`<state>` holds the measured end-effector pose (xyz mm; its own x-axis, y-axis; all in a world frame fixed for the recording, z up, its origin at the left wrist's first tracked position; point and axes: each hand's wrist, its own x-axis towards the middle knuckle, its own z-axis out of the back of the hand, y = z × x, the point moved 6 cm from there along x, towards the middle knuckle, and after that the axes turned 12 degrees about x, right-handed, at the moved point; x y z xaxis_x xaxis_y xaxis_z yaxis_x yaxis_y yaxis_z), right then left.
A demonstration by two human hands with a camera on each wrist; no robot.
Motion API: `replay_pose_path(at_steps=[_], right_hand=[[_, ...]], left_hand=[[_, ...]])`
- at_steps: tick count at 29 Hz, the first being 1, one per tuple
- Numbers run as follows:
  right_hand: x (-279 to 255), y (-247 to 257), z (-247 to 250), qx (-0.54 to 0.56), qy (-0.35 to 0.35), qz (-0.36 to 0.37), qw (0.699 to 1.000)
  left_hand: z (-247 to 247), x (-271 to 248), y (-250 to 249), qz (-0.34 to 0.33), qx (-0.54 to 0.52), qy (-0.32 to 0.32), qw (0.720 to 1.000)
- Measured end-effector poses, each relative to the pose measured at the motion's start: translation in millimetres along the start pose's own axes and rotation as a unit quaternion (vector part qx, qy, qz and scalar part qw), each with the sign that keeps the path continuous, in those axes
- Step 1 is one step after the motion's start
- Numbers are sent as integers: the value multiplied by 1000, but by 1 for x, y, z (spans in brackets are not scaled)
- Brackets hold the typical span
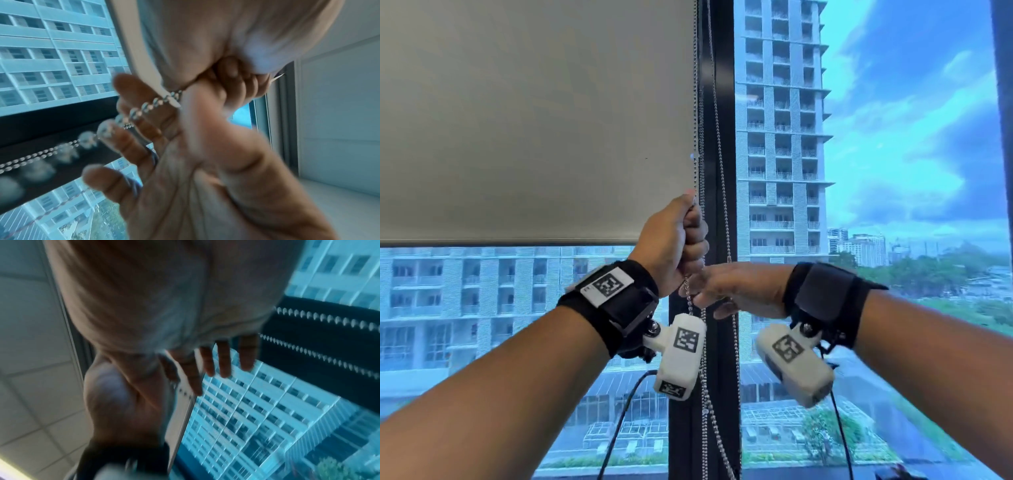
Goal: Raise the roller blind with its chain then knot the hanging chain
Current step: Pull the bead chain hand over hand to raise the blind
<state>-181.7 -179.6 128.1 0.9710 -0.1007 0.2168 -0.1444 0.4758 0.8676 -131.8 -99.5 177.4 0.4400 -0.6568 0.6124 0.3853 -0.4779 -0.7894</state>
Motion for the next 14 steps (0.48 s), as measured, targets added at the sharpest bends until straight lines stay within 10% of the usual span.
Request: replay_pose_path(at_steps=[14], right_hand=[[23, 111, 36, 391, -130, 159, 897]], left_hand=[[-28, -16, 27, 27, 0, -24, 999]])
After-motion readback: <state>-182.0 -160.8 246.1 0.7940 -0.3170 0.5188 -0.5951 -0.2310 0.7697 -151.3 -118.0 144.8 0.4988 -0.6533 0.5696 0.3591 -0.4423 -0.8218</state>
